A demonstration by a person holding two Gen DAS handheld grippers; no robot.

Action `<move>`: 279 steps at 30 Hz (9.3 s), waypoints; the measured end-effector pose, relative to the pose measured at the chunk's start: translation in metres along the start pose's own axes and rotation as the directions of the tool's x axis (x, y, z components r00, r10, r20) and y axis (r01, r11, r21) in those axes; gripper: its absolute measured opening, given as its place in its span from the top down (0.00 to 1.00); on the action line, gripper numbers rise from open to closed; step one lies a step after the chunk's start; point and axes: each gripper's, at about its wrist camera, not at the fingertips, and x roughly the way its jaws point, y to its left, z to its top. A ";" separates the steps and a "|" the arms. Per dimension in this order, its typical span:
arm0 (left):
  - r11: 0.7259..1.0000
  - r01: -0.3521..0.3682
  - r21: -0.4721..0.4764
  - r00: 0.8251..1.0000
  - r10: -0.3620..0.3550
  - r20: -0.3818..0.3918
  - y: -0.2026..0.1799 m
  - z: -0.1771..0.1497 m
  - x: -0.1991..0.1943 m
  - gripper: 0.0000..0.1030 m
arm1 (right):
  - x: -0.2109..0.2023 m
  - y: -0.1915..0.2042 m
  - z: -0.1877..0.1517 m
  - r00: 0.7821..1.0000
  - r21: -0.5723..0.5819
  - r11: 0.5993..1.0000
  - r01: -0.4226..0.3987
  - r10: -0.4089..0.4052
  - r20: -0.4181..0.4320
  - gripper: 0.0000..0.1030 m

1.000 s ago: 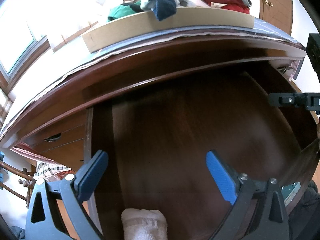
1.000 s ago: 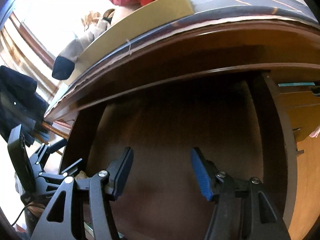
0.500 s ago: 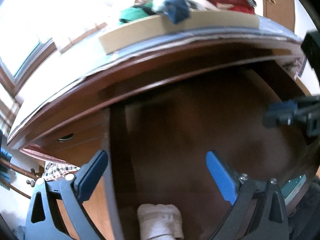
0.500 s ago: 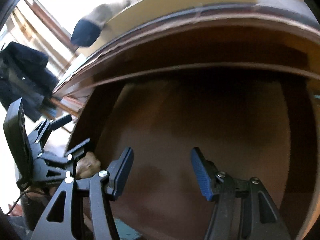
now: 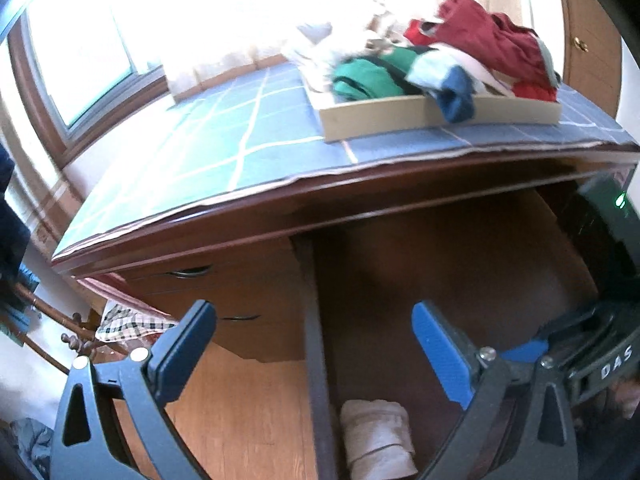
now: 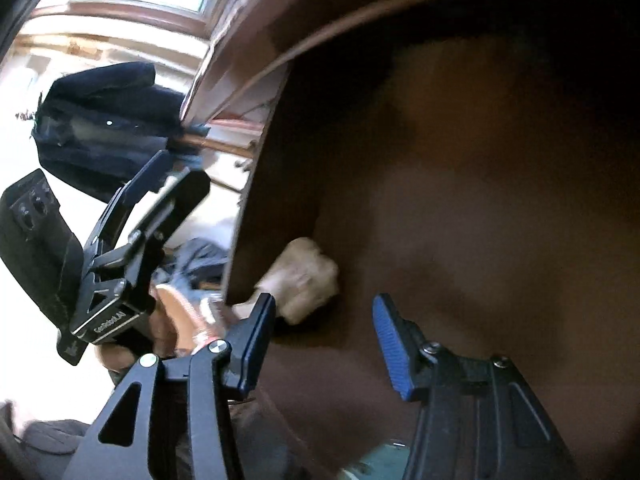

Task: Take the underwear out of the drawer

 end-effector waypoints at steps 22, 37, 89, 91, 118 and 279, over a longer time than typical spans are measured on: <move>0.996 -0.083 -0.023 0.996 0.084 0.025 0.025 0.000 -0.012 0.03 | 0.083 0.029 0.012 0.984 0.080 0.997 0.021 -0.006 -0.176 0.48; 0.997 -0.060 -0.048 0.998 0.061 0.023 0.025 -0.001 -0.009 0.03 | 0.084 0.026 0.002 0.988 0.101 0.994 0.032 -0.017 -0.152 0.85; 0.994 0.111 -0.017 0.992 -0.112 -0.059 -0.068 0.014 0.051 0.03 | -0.115 -0.065 -0.075 0.812 0.224 0.872 0.436 -0.488 0.321 0.86; 0.994 0.108 -0.025 0.992 -0.110 -0.054 -0.067 0.014 0.050 0.03 | -0.111 -0.064 -0.073 0.815 0.230 0.874 0.428 -0.484 0.320 0.86; 0.996 0.048 0.073 0.999 -0.049 0.002 -0.081 0.008 0.036 0.03 | -0.168 -0.015 -0.099 0.743 0.159 0.883 0.441 -0.458 0.488 0.86; 0.996 -0.065 -0.067 0.996 0.060 -0.066 -0.043 -0.008 0.035 0.03 | -0.144 0.057 0.104 0.875 -0.250 0.940 0.231 -0.089 0.476 0.83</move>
